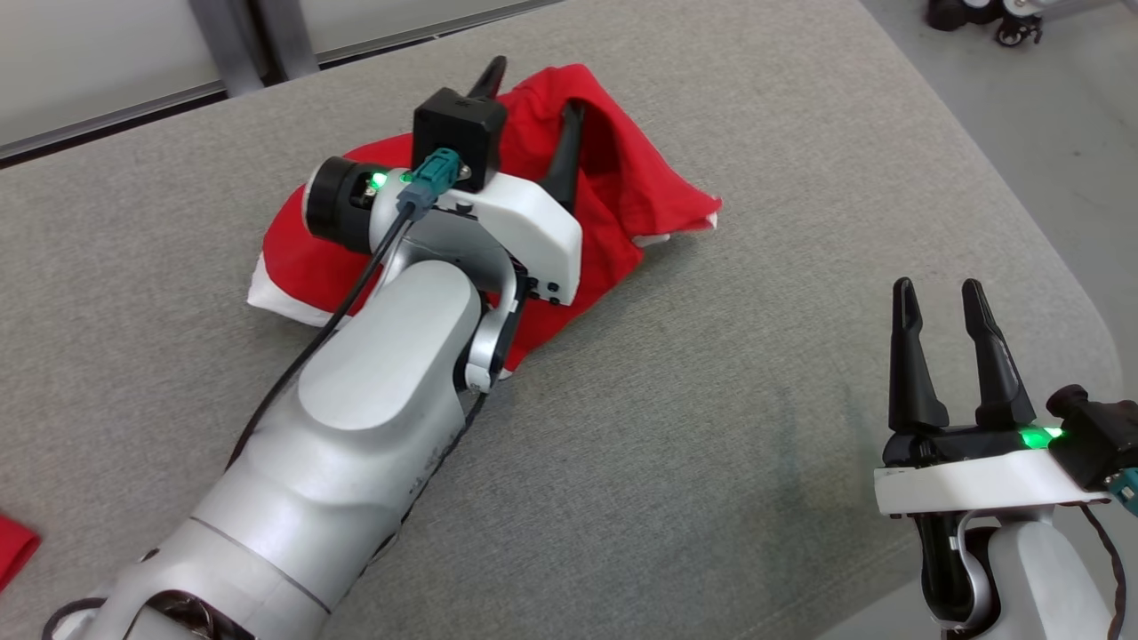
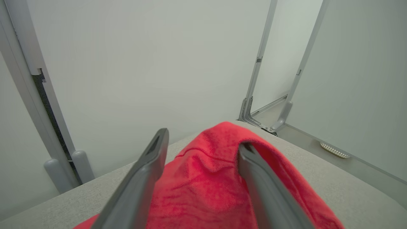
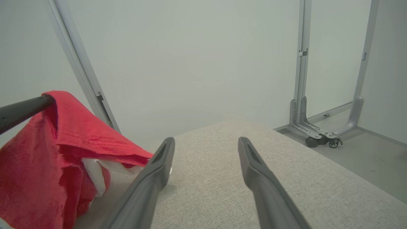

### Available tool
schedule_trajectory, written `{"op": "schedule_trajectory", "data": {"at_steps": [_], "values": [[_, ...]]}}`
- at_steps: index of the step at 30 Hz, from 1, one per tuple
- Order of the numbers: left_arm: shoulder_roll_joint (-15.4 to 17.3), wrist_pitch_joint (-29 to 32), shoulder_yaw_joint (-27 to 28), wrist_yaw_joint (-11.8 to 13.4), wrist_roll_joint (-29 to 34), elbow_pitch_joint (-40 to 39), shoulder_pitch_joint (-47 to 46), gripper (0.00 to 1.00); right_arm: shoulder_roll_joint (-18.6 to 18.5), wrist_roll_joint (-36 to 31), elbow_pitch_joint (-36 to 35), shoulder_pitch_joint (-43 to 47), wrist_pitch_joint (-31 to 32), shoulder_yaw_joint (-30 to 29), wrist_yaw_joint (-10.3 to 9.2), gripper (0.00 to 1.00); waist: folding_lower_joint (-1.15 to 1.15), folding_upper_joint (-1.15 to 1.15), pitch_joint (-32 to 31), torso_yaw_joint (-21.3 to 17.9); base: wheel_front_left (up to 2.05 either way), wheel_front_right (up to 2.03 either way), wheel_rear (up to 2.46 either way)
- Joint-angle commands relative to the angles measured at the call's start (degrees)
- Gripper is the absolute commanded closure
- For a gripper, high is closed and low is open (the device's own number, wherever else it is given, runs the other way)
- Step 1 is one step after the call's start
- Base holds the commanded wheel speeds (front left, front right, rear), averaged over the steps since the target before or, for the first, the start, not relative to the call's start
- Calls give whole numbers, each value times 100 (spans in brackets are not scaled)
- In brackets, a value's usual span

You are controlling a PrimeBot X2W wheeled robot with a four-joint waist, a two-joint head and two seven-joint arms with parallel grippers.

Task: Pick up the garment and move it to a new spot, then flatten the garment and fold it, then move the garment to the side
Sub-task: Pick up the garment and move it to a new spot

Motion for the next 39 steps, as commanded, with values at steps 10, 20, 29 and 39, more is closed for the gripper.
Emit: {"op": "schedule_trajectory", "data": {"at_steps": [10,20,29,39], "values": [[25,-36,-448,-795,-136,1022,-25,0,-5,-340,-24,80,-34,-158,17,0,0,0,-287,907,0,0,0],[101,629,-1225,-1835,-246,1061,320,0,-9,-467,-12,164,-34,-119,17,0,0,0,-643,1498,0,0,0],[628,-433,-647,-1210,-386,545,798,0,-8,-560,-34,465,-35,-74,17,0,0,0,-977,1904,0,0,0],[1301,-705,466,-444,10,-1230,2518,0,-39,-627,-79,730,-35,-65,17,0,0,0,-1167,2275,0,0,0]]}}
